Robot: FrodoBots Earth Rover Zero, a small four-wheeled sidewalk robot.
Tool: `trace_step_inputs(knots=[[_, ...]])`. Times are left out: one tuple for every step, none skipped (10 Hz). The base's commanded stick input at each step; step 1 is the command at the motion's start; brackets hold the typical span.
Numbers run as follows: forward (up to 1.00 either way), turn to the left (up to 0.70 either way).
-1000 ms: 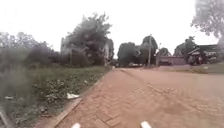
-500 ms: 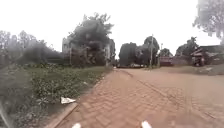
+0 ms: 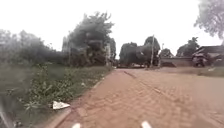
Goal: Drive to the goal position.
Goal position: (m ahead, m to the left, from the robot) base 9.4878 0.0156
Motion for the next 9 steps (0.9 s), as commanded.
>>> trace_step_inputs(knots=[[0.50, 0.00], [0.50, 0.00], [0.50, 0.00], [0.50, -0.41], [0.50, -0.50], [0.50, -0.50], [0.50, -0.29], [0.50, 0.00], [0.50, 0.00]])
